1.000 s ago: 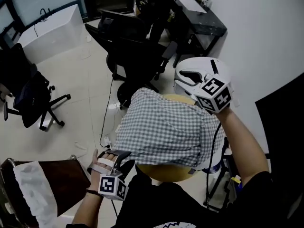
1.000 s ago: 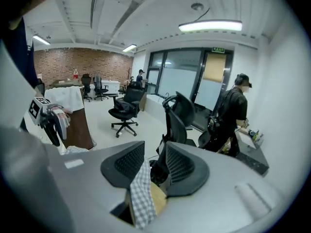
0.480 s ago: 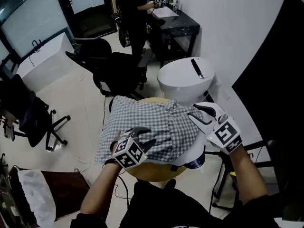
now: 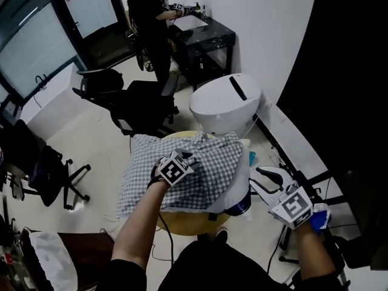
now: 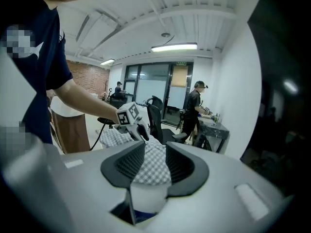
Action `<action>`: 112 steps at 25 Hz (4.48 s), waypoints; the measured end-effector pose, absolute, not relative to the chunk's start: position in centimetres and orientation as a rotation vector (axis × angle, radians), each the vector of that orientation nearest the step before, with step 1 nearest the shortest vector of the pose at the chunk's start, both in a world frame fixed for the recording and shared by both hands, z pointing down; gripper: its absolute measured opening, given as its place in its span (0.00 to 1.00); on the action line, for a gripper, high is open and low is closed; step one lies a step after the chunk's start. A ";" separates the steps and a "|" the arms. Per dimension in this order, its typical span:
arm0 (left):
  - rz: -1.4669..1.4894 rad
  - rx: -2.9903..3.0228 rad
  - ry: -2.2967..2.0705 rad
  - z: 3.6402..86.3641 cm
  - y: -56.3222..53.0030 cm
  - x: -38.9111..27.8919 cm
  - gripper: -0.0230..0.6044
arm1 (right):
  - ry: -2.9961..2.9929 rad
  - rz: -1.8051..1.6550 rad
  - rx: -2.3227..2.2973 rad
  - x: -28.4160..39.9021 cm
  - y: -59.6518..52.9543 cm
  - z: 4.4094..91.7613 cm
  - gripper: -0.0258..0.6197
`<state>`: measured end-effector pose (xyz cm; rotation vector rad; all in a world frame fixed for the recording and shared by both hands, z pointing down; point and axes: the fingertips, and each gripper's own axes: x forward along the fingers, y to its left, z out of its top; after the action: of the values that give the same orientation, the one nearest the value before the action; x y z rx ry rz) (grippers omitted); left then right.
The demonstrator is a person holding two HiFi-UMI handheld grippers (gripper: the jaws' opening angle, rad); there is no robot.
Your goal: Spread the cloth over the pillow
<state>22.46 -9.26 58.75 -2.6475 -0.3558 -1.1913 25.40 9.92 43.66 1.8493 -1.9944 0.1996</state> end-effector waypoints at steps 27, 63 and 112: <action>-0.719 -2.561 -0.596 48.4 12.5 21.6 0.04 | -2.083 0.522 1.916 34.6 12.9 52.7 0.27; -0.845 -2.702 -0.460 52.5 13.8 17.2 0.04 | -1.594 -0.036 0.811 43.8 -2.1 72.1 0.07; -1.124 -2.562 -1.079 69.1 30.4 25.3 0.04 | -1.447 0.091 0.906 50.1 4.0 75.7 0.05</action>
<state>25.26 30.37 69.07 -2.5618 -1.0795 -1.1236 50.15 3.97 75.72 0.9059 -1.4474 0.0906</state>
